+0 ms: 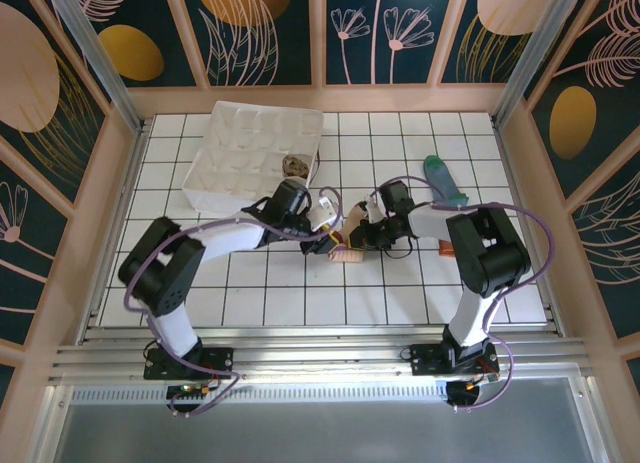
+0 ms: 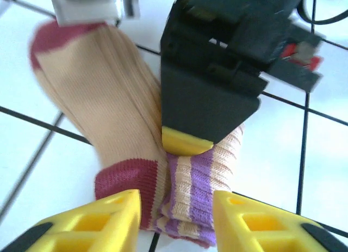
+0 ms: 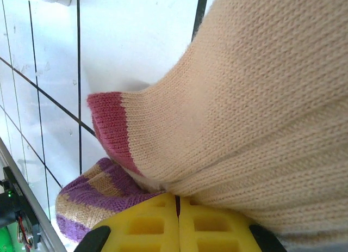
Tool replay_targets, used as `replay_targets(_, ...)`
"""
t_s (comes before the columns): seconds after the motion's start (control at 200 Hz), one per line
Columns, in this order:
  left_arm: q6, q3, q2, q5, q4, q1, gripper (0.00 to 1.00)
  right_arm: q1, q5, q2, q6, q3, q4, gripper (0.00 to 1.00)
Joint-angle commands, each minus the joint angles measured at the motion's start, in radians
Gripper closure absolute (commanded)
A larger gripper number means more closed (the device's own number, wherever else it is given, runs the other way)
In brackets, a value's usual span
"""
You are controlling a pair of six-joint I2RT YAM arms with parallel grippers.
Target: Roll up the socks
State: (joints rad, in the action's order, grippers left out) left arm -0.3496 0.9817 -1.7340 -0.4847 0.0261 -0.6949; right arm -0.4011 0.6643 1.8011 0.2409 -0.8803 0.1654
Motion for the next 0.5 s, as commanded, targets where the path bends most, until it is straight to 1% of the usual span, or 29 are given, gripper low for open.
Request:
replay_targets(0.0,-0.288,-0.064,0.076,0.242,0.062,-0.102,0.55,-0.019,-0.203,0.106,-0.045,0.057,0.195,1.0)
replay_targets(0.08,-0.372,-0.082,0.068,0.344,0.07,-0.153,0.52,-0.02,-0.199,0.116,-0.049,0.05,0.201,1.0)
replay_targets(0.185,-0.443,-0.068,0.013,0.425,0.064,-0.205,0.52,-0.022,-0.191,0.128,-0.048,0.042,0.201,1.0)
replay_targets(0.275,-0.447,-0.051,-0.046,0.47,0.079,-0.218,0.53,-0.022,-0.19,0.139,-0.049,0.028,0.209,1.0)
replay_targets(0.405,-0.456,-0.067,-0.093,0.52,0.133,-0.218,0.52,-0.021,-0.191,0.144,-0.052,0.019,0.218,1.0)
replay_targets(0.495,-0.45,-0.06,-0.129,0.527,0.144,-0.218,0.52,-0.023,-0.187,0.153,-0.059,0.012,0.227,1.0)
